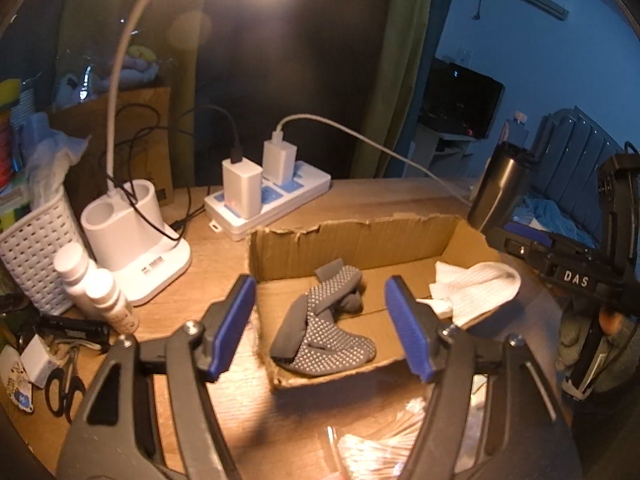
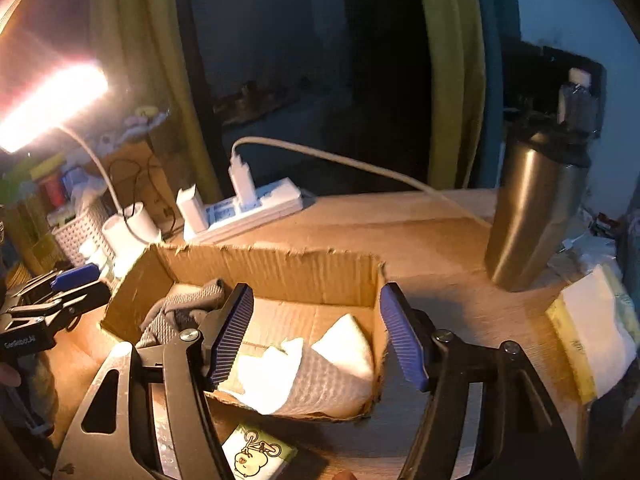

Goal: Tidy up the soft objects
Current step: 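Lower both tools into the cardboard box and open them, releasing glove and cloth, then withdraw both open tools from the box back over the desk items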

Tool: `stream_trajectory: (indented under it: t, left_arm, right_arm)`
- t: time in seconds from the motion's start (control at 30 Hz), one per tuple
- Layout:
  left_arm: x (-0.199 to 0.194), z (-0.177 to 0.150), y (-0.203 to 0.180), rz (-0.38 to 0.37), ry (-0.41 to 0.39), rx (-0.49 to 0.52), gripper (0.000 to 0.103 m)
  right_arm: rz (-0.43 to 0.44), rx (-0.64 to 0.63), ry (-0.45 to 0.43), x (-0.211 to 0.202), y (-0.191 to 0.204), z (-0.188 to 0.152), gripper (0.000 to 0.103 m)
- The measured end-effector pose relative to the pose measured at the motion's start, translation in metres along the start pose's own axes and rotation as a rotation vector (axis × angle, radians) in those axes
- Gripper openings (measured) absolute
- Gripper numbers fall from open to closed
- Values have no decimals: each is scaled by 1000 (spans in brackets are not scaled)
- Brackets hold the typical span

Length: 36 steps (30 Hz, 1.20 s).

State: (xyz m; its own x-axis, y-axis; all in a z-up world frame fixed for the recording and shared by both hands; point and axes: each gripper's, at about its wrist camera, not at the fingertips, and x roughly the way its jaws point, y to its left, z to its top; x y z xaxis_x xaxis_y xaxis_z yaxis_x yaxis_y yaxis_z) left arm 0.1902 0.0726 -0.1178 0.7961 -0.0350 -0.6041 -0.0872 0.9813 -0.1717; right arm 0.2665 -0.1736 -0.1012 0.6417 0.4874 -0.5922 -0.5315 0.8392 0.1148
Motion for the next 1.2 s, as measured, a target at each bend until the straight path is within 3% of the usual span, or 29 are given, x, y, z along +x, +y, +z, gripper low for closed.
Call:
stream_trajectory:
  t: [0.47, 0.67, 0.77, 0.87, 1.2]
  left_arm:
    - [-44, -2, -8, -11, -66, 2, 70]
    - [-60, -5, -18, -17, -90, 14, 82]
    - [-69, -7, -23, -32, -106, 21, 84]
    - [-79, -9, -27, -40, -128, 31, 85]
    - [-109, -14, -31, -65, -179, 31, 86]
  right_arm:
    - [-12, -35, -69, -56, 23, -4, 69]
    - [-19, -68, -89, -79, 45, -9, 69]
    - [-19, -90, -100, -88, 55, -14, 70]
    - [-20, -106, -106, -94, 63, -18, 78]
    - [-2, -132, -109, -113, 82, -30, 78]
